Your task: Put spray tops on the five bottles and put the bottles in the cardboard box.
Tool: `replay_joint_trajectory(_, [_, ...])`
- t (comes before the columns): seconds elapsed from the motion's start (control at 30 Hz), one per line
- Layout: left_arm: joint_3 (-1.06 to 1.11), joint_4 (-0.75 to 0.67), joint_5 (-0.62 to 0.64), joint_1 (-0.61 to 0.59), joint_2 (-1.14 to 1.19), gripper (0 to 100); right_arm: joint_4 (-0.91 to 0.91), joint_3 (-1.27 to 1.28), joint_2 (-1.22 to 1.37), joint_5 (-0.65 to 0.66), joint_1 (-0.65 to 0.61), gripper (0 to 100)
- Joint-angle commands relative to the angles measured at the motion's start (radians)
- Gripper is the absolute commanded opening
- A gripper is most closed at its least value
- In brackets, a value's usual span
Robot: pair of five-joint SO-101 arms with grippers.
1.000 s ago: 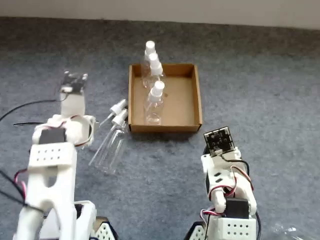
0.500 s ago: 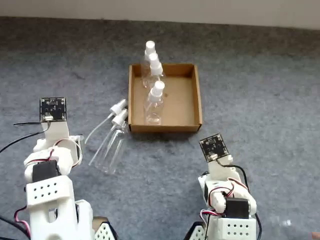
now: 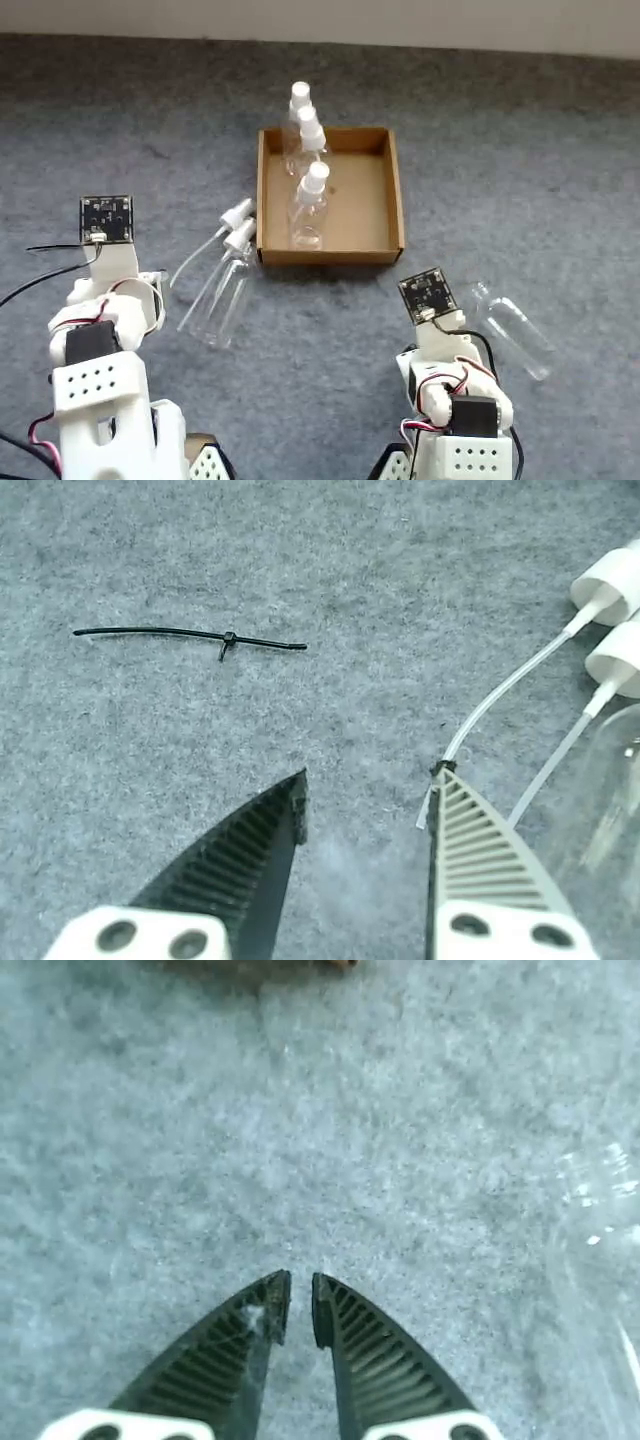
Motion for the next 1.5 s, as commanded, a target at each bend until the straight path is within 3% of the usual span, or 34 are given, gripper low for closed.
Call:
replay_joint_trajectory(0.0, [-0.004, -0.012, 0.009, -0.005, -0.018, 19, 0.004, 0.147, -0.012, -0.005, -0.008, 2.2])
replay_joint_trajectory(0.3, [0.016, -0.015, 0.011, -0.004, -0.021, 19, 0.004, 0.147, -0.012, -0.009, -0.01, 2.2])
replay_joint_trajectory(0.5, [-0.024, -0.009, 0.005, 0.01, -0.016, 19, 0.004, 0.15, -0.012, -0.005, -0.093, 2.2])
replay_joint_trajectory(0.63, [-0.188, 0.107, -0.043, 0.081, 0.031, 19, 0.004, 0.15, -0.012, -0.005, -0.133, 2.2])
replay_joint_trajectory(0.8, [-0.535, 0.29, -0.055, 0.176, 0.328, 19, -0.019, 0.153, -0.012, -0.006, -0.148, 1.9])
replay_joint_trajectory(0.93, [-0.831, 0.384, -0.064, 0.191, 0.599, 19, -0.113, 0.145, -0.012, -0.005, -0.056, 1.9])
replay_joint_trajectory(1.2, [-1.231, 0.425, -0.158, 0.268, 1.006, 19, -0.295, 0.088, -0.008, -0.003, 0.134, 1.9])
replay_joint_trajectory(1.47, [-1.426, 0.425, -0.161, 0.314, 1.221, 23, -0.102, -0.386, 0.073, -0.003, 0.153, 7.9])
